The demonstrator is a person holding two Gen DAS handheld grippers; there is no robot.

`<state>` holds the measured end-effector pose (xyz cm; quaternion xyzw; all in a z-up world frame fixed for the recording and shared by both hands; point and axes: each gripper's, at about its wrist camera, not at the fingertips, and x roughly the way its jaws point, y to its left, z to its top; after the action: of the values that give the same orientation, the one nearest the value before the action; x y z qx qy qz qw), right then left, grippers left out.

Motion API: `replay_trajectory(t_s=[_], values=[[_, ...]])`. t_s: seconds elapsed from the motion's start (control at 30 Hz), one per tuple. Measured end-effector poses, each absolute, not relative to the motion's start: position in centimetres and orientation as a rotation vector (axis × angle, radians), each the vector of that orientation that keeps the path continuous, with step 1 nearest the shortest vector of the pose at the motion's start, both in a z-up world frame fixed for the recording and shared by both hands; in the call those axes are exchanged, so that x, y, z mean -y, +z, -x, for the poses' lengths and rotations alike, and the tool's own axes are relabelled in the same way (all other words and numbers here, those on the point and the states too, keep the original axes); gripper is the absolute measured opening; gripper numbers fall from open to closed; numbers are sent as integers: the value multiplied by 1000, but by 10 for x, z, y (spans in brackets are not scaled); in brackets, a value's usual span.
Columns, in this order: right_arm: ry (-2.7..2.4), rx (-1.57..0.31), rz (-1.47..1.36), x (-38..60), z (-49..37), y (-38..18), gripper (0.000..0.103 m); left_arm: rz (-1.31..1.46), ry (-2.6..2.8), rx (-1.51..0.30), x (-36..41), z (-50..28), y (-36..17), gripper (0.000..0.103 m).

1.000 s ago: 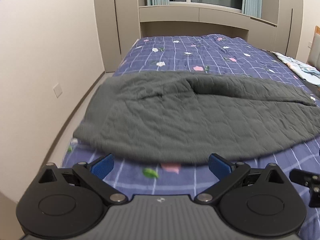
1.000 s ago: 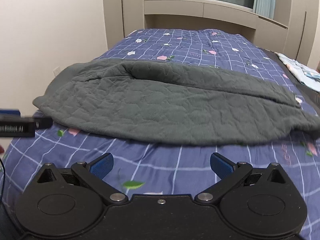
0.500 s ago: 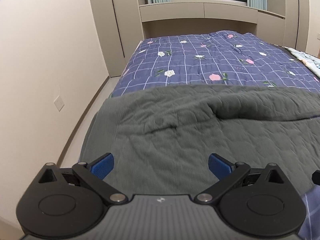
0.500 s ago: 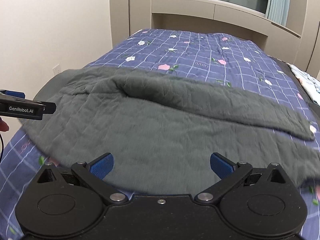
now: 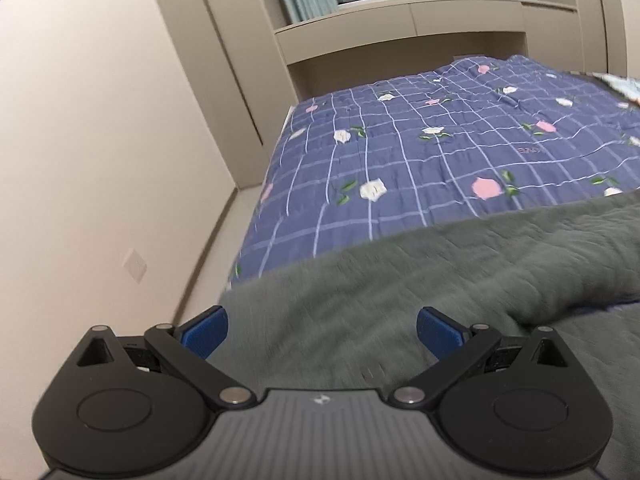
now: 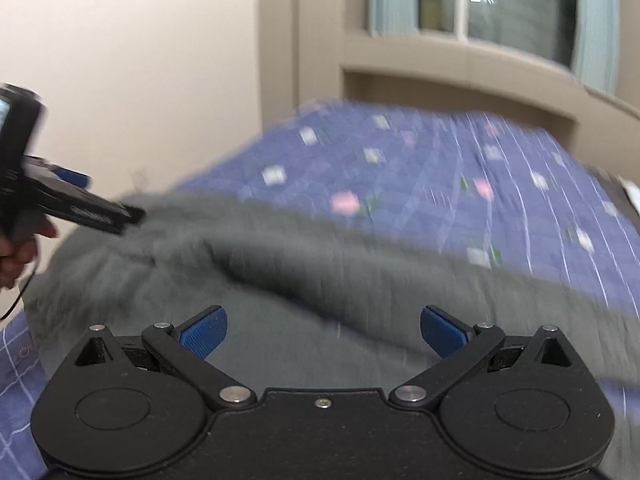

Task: Fold towel
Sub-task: 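Lower both open grippers toward the waistband edge of the grey pants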

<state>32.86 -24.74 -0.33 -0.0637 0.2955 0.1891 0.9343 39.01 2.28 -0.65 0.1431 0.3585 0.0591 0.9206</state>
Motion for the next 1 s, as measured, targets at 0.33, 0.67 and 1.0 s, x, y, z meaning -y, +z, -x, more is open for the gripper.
replay_trajectory(t_s=[0.33,0.67,1.0], values=[[597,-672,265,265,-439,-28,103,-359,37,-748,-38,-463,-17,103],[572,-859,299,257,-525,-56,103,-287,-161,-817,-50,-520,-40,103],[525,-901,413,246,-547,-75,102,-336,-263,-901,-54,-553,-63,103]])
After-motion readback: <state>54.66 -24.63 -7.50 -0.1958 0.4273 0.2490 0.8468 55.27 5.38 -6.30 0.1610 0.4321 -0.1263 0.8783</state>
